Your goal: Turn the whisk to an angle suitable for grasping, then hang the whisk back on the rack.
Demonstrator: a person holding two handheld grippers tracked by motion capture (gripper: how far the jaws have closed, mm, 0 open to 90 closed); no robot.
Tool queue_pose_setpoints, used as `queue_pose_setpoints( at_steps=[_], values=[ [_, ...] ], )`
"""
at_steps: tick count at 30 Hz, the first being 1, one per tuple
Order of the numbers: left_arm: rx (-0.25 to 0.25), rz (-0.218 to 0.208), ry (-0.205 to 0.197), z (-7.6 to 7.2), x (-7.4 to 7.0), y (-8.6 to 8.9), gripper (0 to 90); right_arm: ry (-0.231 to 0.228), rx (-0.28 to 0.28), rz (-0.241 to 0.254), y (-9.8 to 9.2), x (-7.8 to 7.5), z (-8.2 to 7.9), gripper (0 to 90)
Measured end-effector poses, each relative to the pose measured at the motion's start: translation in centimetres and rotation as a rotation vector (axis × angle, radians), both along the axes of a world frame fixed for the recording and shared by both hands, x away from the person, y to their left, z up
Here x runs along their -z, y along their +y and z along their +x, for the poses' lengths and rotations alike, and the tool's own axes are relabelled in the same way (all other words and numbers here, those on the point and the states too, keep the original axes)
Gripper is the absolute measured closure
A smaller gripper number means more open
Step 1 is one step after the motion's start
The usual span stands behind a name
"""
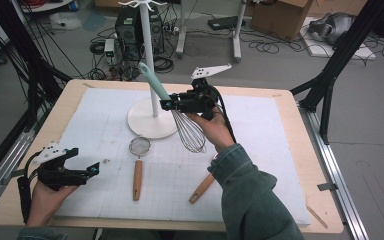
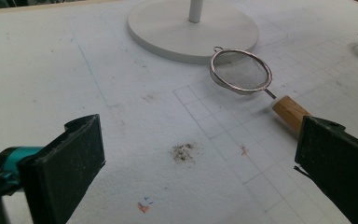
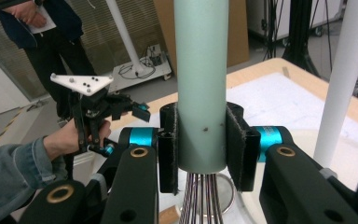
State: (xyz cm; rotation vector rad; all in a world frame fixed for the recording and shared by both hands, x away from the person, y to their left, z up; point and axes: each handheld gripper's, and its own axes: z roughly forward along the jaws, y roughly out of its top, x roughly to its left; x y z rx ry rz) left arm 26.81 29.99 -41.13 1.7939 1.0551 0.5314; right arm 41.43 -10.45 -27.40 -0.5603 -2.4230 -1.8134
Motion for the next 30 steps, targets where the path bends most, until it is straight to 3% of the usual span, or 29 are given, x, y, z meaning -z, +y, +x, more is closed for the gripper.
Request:
queue_pose_setpoints(
  at_steps=[6, 15, 23, 30],
  values=[
    [0.000, -0.003, 0.001, 0.0, 0.1, 0.0, 1.8, -0.023, 0.021, 0.027, 0.1, -0.8, 0.4, 69.0],
    [0.003, 0.001, 0.001, 0.1, 0.1, 0.0, 1.7, -0.102, 0.054, 0.097, 1.4, -3.0, 1.1, 69.1],
    [0.000, -0.005, 0.000, 0.1, 0.1, 0.2, 1.7, -0.112, 0.069, 0.115, 2.3, -3.7, 1.4, 69.1],
    [-0.004, -0.007, -0.005, 0.1, 0.0, 0.3, 1.8, -0.149, 0.100, 0.151, 2.8, -4.4, 1.6, 69.1]
  ],
)
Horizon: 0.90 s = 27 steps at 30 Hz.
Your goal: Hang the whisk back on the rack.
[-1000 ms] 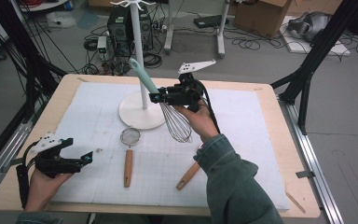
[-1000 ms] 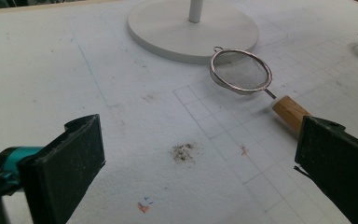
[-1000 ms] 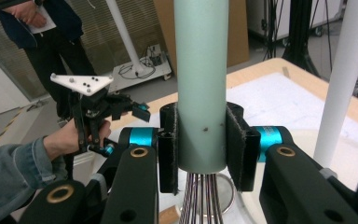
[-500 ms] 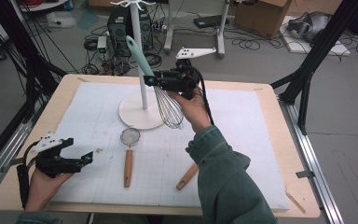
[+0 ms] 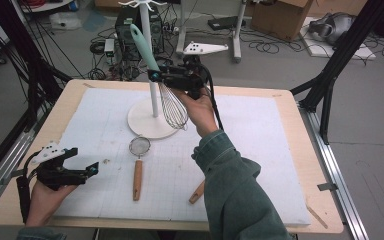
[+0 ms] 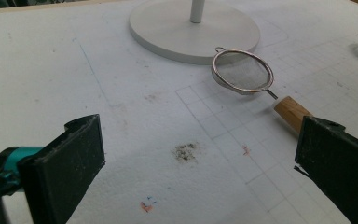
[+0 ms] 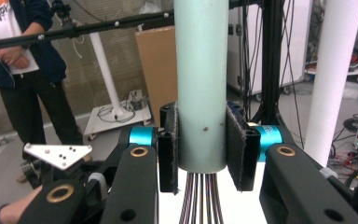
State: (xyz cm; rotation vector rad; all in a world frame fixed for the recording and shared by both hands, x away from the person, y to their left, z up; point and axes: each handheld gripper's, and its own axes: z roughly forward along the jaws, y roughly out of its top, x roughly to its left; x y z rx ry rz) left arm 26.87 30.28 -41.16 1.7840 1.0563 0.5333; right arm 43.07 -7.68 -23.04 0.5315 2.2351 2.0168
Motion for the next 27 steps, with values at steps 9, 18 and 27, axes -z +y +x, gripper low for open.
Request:
queue_pose_setpoints(
  at_steps=[9, 18, 27],
  values=[
    [-0.003, -0.007, -0.002, -0.1, -0.1, 0.1, 1.8, -0.038, 0.037, 0.024, 1.0, -1.6, 0.3, 69.1],
    [-0.013, -0.017, -0.014, -0.2, -0.3, 0.6, 1.7, -0.041, 0.107, 0.033, 2.1, -3.4, 0.7, 69.0],
    [-0.012, -0.014, -0.009, -0.2, -0.2, 0.6, 1.7, -0.038, 0.147, 0.019, 2.5, -3.3, 1.0, 69.0]
  ],
)
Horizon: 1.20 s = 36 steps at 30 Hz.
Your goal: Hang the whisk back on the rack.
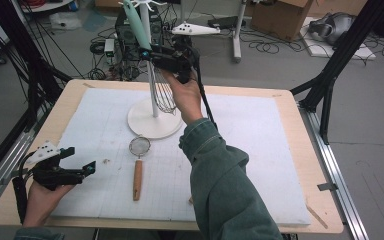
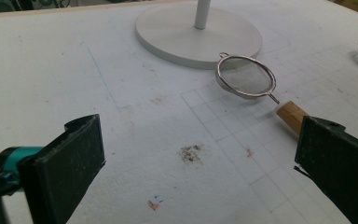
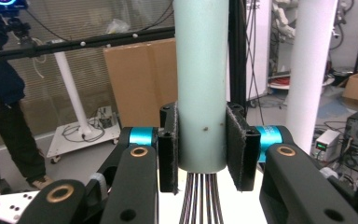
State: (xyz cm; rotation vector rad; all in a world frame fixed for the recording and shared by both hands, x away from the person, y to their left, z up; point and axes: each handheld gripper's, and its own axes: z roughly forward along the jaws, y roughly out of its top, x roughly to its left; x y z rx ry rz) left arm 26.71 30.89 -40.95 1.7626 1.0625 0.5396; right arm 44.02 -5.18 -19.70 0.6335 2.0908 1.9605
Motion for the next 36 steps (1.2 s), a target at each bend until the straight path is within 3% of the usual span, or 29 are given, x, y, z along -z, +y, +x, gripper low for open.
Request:
queue_pose_setpoints(
  at_steps=[24, 36],
  values=[
    [0.000, 0.002, -0.002, -0.1, 0.0, 0.0, 1.8, 0.005, 0.053, -0.027, 0.1, 0.9, 1.2, 68.5],
    [0.002, 0.002, 0.000, -0.1, 0.0, 0.1, 1.7, 0.018, 0.030, -0.047, 0.0, 1.1, 1.6, 67.7]
  ],
)
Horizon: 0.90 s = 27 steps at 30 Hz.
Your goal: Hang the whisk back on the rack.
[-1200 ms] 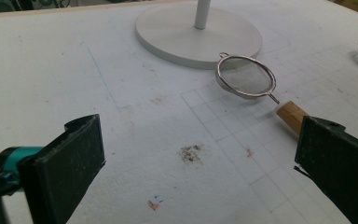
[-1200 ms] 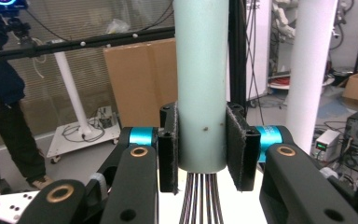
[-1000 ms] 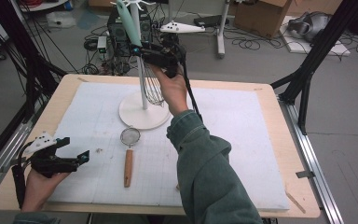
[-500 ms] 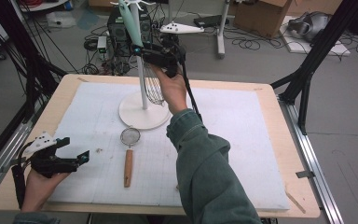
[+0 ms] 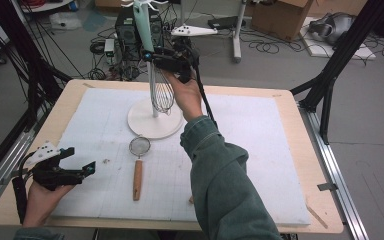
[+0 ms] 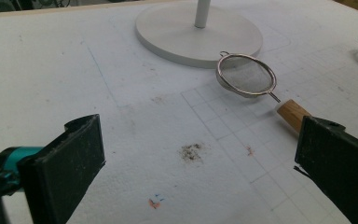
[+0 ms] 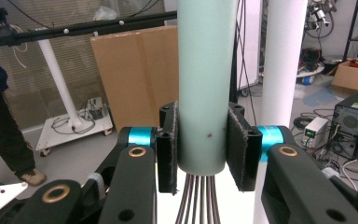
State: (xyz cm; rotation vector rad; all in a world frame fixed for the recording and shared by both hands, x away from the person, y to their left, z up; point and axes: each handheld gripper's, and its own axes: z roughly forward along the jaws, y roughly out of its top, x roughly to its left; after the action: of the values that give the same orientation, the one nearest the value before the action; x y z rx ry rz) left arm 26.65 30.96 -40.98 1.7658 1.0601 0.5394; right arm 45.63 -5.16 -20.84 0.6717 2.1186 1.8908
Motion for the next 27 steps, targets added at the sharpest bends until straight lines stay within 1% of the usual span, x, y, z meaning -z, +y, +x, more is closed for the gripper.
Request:
queue_pose_setpoints(
  at_steps=[4, 7, 9, 11, 16, 18, 22, 23, 25, 27],
  values=[
    [-0.004, -0.001, -0.004, 0.0, 0.0, 0.0, 1.7, 0.006, -0.015, 0.000, -0.2, 0.0, 0.1, 67.3],
    [-0.004, -0.002, -0.004, 0.0, 0.0, 0.0, 1.7, 0.001, -0.025, -0.003, -0.4, -0.1, 0.2, 65.5],
    [-0.001, 0.000, -0.002, 0.0, 0.0, 0.0, 1.8, 0.004, -0.035, 0.002, -0.7, -0.3, 0.1, 64.0],
    [-0.002, -0.001, -0.001, 0.0, 0.0, 0.0, 1.7, -0.004, -0.042, -0.002, -1.0, -0.4, 0.1, 62.8],
    [0.001, 0.002, -0.006, -0.1, -0.1, -0.1, 1.7, -0.004, -0.043, -0.007, -2.0, -1.0, -0.1, 61.2],
    [0.001, 0.004, -0.003, -0.1, -0.1, -0.1, 1.7, -0.002, -0.059, -0.015, -2.4, -1.4, -0.2, 64.3],
    [-0.002, 0.003, -0.004, -0.1, 0.0, -0.1, 1.7, -0.022, -0.126, -0.015, -3.5, -2.5, -0.5, 75.9],
    [-0.002, 0.002, -0.003, -0.1, 0.0, -0.1, 1.7, -0.031, -0.132, -0.029, -3.8, -2.8, -0.6, 78.7],
    [-0.001, 0.006, 0.000, -0.1, 0.0, -0.2, 1.7, -0.030, -0.154, -0.048, -4.1, -3.4, -0.6, 84.3],
    [-0.002, 0.009, 0.001, 0.0, 0.0, -0.2, 1.7, -0.028, -0.161, -0.066, -4.6, -4.1, -0.6, 86.2]
  ],
)
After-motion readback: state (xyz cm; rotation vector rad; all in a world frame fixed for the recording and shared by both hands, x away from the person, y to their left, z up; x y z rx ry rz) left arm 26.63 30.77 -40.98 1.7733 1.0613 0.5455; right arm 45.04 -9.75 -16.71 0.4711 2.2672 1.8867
